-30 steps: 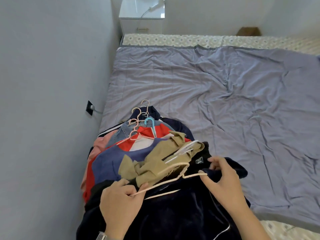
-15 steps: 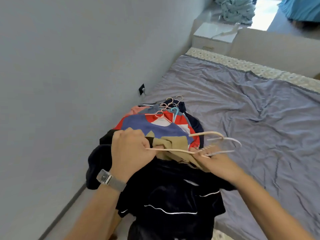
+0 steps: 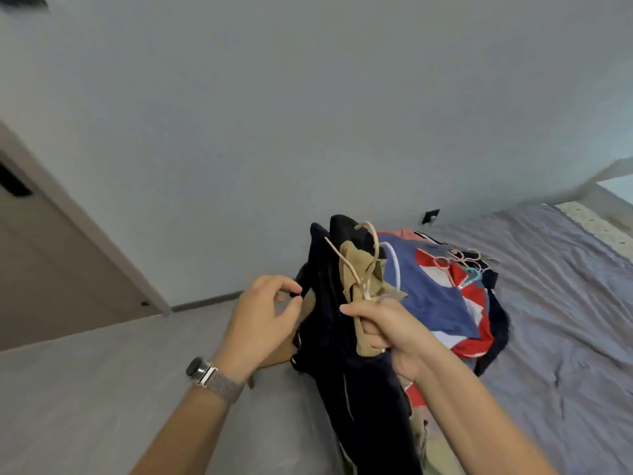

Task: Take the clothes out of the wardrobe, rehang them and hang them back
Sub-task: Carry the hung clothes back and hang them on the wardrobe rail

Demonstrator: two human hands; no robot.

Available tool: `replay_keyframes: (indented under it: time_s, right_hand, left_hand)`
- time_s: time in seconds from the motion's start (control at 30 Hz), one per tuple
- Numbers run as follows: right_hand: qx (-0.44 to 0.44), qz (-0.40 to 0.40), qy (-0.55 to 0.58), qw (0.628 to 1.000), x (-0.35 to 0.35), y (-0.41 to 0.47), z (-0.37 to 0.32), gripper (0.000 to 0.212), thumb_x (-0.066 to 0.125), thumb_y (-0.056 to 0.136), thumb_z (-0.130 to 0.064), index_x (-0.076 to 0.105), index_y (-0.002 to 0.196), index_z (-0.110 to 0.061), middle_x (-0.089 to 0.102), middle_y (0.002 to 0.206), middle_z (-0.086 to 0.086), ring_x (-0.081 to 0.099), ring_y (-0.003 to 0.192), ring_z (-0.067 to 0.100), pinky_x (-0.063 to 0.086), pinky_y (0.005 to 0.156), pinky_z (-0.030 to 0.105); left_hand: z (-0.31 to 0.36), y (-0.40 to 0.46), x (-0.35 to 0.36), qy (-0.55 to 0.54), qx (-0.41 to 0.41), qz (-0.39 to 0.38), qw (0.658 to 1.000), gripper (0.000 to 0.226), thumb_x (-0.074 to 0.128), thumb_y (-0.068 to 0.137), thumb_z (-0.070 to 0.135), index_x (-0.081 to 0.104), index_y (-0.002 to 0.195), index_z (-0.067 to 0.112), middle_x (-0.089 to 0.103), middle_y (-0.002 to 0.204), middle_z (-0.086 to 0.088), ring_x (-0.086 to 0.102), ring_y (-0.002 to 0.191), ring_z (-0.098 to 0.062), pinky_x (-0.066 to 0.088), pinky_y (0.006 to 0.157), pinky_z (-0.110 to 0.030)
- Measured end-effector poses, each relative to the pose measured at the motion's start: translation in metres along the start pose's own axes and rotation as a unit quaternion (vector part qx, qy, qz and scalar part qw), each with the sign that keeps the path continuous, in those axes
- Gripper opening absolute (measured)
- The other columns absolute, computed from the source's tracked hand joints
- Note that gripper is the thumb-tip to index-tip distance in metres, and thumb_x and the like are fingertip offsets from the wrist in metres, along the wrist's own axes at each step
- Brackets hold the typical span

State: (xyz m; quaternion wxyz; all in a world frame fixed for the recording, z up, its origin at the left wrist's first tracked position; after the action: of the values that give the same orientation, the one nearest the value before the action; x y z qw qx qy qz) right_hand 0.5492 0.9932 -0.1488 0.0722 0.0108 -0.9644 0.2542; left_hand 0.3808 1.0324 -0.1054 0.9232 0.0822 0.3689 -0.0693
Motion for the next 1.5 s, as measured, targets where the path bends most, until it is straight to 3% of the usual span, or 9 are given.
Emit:
replay_keyframes:
  time_s: [0.23,0.6,0.77,0.9,1.03,1.13,1.3,1.4,1.5]
  right_hand:
    - [0.045,-0.146,-0.076,0.985,0.198,-0.063,0.066,0.048,0.064,0.089,-0.014,0.031,0.056,-0.024,0.021,0.044,-0.008,0.014,0.035,0.005,0.013,0.032,0.014]
    - [0.141,-0.405,-0.196,0.882,0.417,-0.247,0.214,0.044,0.064,0.089,-0.019,0.029,0.063,-0.025,0.018,0.047,-0.007,0.011,0.038,0.006,0.009,0.037,0.016]
    - [0.154,-0.505,-0.3,0.794,0.464,-0.313,0.25,0.034,0.065,0.089,-0.031,0.037,0.069,-0.023,0.022,0.048,-0.007,0.014,0.042,0.007,0.011,0.04,0.018]
    - [0.177,-0.572,-0.335,0.728,0.497,-0.362,0.281,0.032,0.058,0.093,-0.033,0.037,0.072,-0.021,0.022,0.054,-0.004,0.014,0.048,0.01,0.017,0.041,0.02]
    - [0.207,-0.6,-0.326,0.7,0.528,-0.408,0.308,0.025,0.045,0.1,-0.021,0.037,0.077,-0.015,0.02,0.058,0.0,0.013,0.052,0.012,0.021,0.043,0.024]
    - [0.24,-0.62,-0.32,0.675,0.556,-0.451,0.334,0.023,0.048,0.099,-0.015,0.043,0.077,-0.013,0.028,0.054,0.0,0.024,0.044,0.011,0.03,0.042,0.026]
    - [0.236,-0.637,-0.326,0.658,0.623,-0.512,0.377,0.029,0.048,0.1,-0.027,0.056,0.098,0.001,0.064,0.062,0.011,0.059,0.051,0.023,0.054,0.052,0.034]
    - [0.233,-0.637,-0.333,0.655,0.663,-0.54,0.393,0.039,0.042,0.101,-0.03,0.058,0.101,0.005,0.073,0.08,0.021,0.07,0.069,0.032,0.06,0.063,0.038]
    - [0.251,-0.641,-0.305,0.658,0.707,-0.563,0.407,0.038,0.042,0.1,-0.032,0.051,0.101,0.004,0.072,0.085,0.026,0.072,0.076,0.037,0.06,0.064,0.039]
  left_hand:
    - [-0.115,-0.218,-0.124,-0.05,-0.199,0.156,0.966,0.021,0.063,0.084,0.012,0.062,0.076,0.031,0.06,0.068,0.013,0.055,0.062,0.0,0.042,0.063,-0.013]
    - [-0.145,-0.536,-0.245,-0.072,-0.374,0.385,0.84,0.01,0.058,0.09,0.019,0.068,0.09,0.02,0.067,0.08,0.008,0.061,0.072,0.001,0.044,0.065,-0.006]
    - [-0.129,-0.608,-0.261,-0.171,-0.376,0.501,0.76,0.018,0.051,0.095,0.022,0.069,0.096,0.026,0.069,0.089,0.009,0.063,0.079,0.005,0.046,0.07,-0.009]
    - [-0.109,-0.613,-0.282,-0.128,-0.315,0.51,0.79,0.026,0.044,0.098,0.023,0.067,0.111,0.021,0.067,0.11,0.008,0.057,0.105,0.006,0.04,0.087,-0.008]
    - [-0.116,-0.645,-0.291,-0.173,-0.298,0.547,0.763,0.018,0.05,0.096,0.02,0.063,0.095,0.033,0.066,0.093,0.012,0.061,0.092,-0.002,0.048,0.082,-0.02]
    - [-0.132,-0.706,-0.312,-0.157,-0.308,0.634,0.692,0.032,0.051,0.094,0.011,0.061,0.074,0.034,0.063,0.076,0.01,0.062,0.08,-0.009,0.049,0.074,-0.021]
    - [-0.164,-0.82,-0.353,-0.167,-0.302,0.728,0.593,0.03,0.045,0.097,0.005,0.059,0.073,0.013,0.059,0.065,0.007,0.056,0.064,-0.007,0.048,0.066,-0.021]
    - [-0.183,-0.879,-0.379,-0.18,-0.279,0.757,0.563,0.03,0.039,0.098,0.004,0.057,0.075,0.01,0.057,0.064,0.004,0.056,0.064,-0.007,0.049,0.068,-0.02]
    - [-0.2,-0.921,-0.415,-0.187,-0.257,0.758,0.569,0.032,0.036,0.099,0.001,0.055,0.074,0.009,0.052,0.062,0.006,0.051,0.064,-0.01,0.046,0.066,-0.02]
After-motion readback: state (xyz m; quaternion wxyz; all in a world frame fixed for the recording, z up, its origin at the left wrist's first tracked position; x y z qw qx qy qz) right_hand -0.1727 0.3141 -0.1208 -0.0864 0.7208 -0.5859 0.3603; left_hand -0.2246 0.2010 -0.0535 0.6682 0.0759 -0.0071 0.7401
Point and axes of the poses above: each hand's wrist, its own y-axis towards the middle knuckle, its own x-axis out of the palm, z = x × y, the point moved 9 cm from there along y, towards the middle knuckle
